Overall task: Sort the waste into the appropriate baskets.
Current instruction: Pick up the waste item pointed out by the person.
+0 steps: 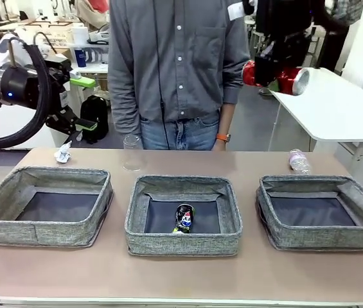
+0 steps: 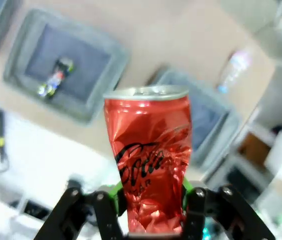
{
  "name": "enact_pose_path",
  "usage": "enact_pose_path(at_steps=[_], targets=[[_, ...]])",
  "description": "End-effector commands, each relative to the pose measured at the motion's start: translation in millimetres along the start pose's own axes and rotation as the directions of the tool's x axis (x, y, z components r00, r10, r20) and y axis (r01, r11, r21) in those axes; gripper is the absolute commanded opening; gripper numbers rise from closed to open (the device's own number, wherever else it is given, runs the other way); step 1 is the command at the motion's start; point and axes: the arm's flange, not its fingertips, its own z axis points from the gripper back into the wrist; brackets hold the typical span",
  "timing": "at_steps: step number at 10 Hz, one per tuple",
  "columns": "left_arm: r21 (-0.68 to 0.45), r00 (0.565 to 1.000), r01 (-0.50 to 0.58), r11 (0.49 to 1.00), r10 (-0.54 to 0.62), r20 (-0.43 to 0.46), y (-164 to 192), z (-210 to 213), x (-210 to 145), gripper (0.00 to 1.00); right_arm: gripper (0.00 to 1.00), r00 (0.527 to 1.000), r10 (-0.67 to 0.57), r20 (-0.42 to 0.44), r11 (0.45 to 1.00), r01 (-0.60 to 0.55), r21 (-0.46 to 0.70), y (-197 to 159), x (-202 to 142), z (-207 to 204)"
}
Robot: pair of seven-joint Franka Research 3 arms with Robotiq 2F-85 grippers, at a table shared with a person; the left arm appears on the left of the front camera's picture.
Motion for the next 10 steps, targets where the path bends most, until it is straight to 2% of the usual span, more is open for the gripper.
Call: enact_pose_path(at_steps=[1,2,4,5,7,9,10], targets=[[0.008,1.0,0.012,1.0,-0.012,-0.004,-1.4,0.9,-1.7,1.0,0.29,0.963,-0.249,-0.105,0.954,0.262,0.143,36.8,20.9,38.5],[0.008,1.0,0.012,1.0,-0.012,-0.004,-1.4,0.9,-1.7,1.0,0.29,0.968,-0.238,-0.079,0.953,0.249,0.174,60.8,16.4,54.0],[0.008,1.0,0.012,1.0,-0.012,-0.004,-1.4,0.9,-1.7,1.0,0.29,0.951,-0.304,-0.053,0.913,0.307,0.268,96.5,24.0,76.8],[0.008,1.0,0.012,1.0,-0.012,-0.004,-1.4,0.9,-1.7,1.0,0.29,0.929,-0.368,0.021,0.89,0.346,0.298,113.0,30.0,87.5],[0.008,1.0,0.012,1.0,-0.012,-0.004,-1.4,0.9,-1.7,1.0,0.29,0.907,-0.417,0.065,0.889,0.391,0.237,142.0,46.4,105.8],[0.008,1.0,0.012,1.0,-0.012,-0.004,-1.4,0.9,-1.7,1.0,0.29,0.9,-0.431,0.058,0.891,0.415,0.184,145.1,59.0,116.6],[0.008,1.0,0.012,1.0,-0.012,-0.004,-1.4,0.9,-1.7,1.0,0.29,0.892,-0.45,0.056,0.881,0.432,0.194,140.0,61.0,121.9]])
